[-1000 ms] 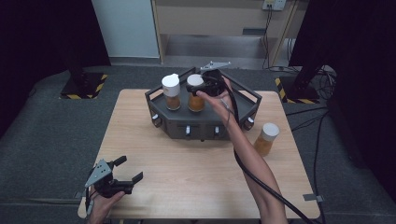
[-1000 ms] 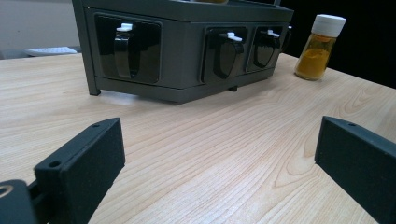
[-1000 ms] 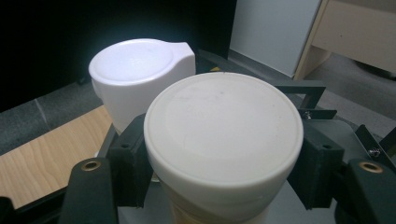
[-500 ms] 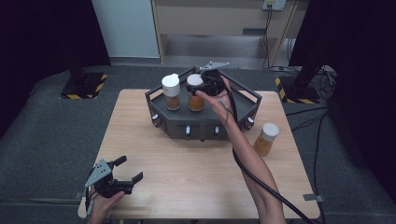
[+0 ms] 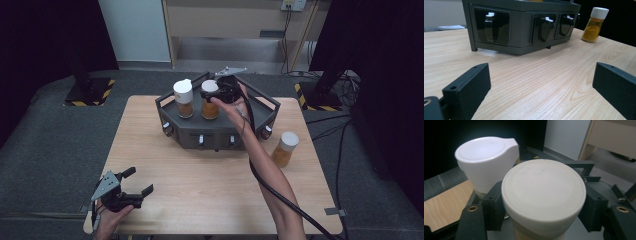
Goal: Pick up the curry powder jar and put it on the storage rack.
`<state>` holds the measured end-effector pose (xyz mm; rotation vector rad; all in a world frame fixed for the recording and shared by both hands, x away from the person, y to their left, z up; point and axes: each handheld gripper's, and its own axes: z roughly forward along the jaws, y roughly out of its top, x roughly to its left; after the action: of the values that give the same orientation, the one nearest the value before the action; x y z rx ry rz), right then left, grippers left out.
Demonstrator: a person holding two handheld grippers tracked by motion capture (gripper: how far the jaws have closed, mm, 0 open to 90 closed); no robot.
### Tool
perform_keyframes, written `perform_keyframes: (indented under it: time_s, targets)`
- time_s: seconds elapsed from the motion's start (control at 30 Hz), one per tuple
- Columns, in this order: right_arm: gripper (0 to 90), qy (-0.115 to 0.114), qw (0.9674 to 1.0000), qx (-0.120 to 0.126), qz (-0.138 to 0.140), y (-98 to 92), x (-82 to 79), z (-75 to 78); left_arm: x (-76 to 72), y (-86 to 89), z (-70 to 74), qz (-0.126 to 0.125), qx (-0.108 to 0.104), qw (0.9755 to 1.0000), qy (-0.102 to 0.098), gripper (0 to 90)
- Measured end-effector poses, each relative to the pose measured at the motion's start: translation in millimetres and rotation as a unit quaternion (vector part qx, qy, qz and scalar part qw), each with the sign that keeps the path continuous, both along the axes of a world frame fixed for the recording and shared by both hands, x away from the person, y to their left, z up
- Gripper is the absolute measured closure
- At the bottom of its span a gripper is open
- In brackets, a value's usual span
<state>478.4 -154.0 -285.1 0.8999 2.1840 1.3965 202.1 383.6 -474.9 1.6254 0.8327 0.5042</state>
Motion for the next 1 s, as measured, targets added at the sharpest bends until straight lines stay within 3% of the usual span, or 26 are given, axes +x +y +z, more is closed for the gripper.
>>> perform_keyframes:
  time_s: [0.2,0.27,0.37,0.63,0.93,1.0]
  targets:
    - [10.7,-0.019,0.9998,0.007,-0.004,-1.2,-3.7,2.3,-0.2,-0.4,0.2,0.001,0.002,1.0000,-0.001,0.7]
    - [8.3,-0.023,0.9995,0.019,-0.005,-3.9,-5.1,4.9,-0.1,-0.6,0.2,0.001,0.002,1.0000,0.000,0.7]
    - [6.9,-0.027,0.9991,0.032,-0.002,-9.2,-7.2,12.1,0.1,-0.7,0.2,0.001,0.002,1.0000,0.000,0.7]
    - [7.2,-0.041,0.9983,0.041,0.012,-18.4,-18.8,34.9,0.3,-1.6,0.7,-0.001,0.005,1.0000,0.000,0.7]
    - [7.5,-0.061,0.9975,0.030,0.019,-28.7,-37.6,59.2,0.6,-1.8,0.5,-0.002,0.005,1.0000,0.000,0.7]
    - [7.5,-0.062,0.9971,0.037,0.024,-32.9,-42.3,63.5,0.4,-1.9,0.6,-0.001,0.005,1.0000,-0.001,0.8]
